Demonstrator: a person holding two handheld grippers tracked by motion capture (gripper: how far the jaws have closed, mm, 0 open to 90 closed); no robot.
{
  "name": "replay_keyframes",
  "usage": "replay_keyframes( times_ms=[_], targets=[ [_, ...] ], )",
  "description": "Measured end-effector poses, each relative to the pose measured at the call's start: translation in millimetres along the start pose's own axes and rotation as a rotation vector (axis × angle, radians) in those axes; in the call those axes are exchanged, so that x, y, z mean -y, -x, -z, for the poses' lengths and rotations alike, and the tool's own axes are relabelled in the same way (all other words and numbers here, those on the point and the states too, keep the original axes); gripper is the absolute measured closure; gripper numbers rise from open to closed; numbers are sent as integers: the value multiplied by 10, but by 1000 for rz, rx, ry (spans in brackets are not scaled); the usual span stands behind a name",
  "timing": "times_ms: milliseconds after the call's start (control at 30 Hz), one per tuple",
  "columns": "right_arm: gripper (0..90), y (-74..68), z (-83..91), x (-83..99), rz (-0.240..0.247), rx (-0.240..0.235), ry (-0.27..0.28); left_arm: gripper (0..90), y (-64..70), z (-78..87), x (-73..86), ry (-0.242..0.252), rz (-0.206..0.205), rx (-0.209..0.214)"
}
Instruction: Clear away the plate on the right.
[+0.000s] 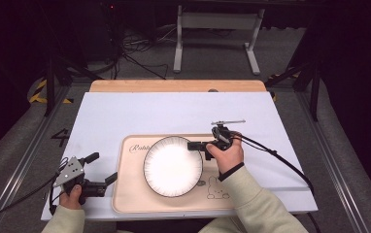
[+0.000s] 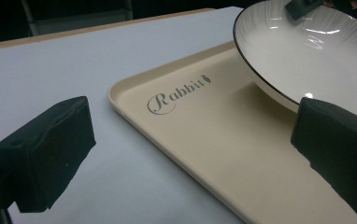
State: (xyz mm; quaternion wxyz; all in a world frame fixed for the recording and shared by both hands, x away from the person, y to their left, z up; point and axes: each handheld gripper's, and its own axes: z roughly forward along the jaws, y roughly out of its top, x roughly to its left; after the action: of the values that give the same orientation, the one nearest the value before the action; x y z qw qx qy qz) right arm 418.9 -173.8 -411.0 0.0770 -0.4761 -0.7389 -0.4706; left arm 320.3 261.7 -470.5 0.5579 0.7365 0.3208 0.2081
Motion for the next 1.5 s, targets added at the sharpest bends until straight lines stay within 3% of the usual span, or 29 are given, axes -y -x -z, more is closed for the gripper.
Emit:
replay_keyframes(
  times_ms=[800,1500],
  targets=[
    [813,37,-48,29,4,20,-15,3,0,0,0,0,-3,3],
    [833,130,-99,61,26,75,-59,3,3,0,1,-1,0,4]
  ],
)
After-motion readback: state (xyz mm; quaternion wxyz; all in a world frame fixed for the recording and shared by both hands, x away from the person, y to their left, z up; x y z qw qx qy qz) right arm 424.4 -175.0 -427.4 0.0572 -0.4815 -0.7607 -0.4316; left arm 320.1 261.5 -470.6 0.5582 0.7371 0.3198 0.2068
